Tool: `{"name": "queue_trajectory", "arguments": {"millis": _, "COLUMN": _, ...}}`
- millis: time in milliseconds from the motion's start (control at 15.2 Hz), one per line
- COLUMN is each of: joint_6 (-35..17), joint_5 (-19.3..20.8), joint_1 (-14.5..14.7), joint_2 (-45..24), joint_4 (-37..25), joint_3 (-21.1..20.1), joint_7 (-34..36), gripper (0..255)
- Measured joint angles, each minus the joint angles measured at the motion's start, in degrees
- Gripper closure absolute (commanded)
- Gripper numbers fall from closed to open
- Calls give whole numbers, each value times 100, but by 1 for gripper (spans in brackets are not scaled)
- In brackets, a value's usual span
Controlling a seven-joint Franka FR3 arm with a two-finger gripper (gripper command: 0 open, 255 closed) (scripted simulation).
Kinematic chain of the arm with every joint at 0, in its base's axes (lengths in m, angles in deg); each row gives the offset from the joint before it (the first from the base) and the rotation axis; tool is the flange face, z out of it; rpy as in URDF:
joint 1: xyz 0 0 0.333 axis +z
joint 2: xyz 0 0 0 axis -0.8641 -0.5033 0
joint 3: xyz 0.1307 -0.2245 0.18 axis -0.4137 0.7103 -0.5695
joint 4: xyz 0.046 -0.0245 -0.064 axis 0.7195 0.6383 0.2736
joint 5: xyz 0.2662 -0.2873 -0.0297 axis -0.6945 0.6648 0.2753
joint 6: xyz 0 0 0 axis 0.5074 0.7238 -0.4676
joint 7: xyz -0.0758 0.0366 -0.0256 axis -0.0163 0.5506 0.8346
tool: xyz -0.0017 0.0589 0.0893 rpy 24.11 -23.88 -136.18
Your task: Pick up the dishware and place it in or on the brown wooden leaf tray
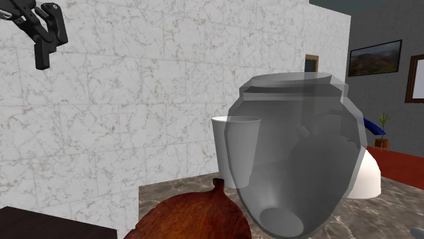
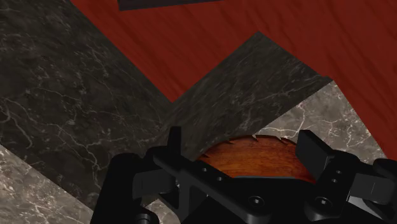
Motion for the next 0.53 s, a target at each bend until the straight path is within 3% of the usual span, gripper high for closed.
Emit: {"name": "queue_trajectory", "arguments": {"millis": 528, "joint_6": -474, "joint_5": -389, "joint_1": 105, "joint_2": -1058, "joint_4": -464, "joint_3": -316, "joint_7": 528, "gripper": 0}}
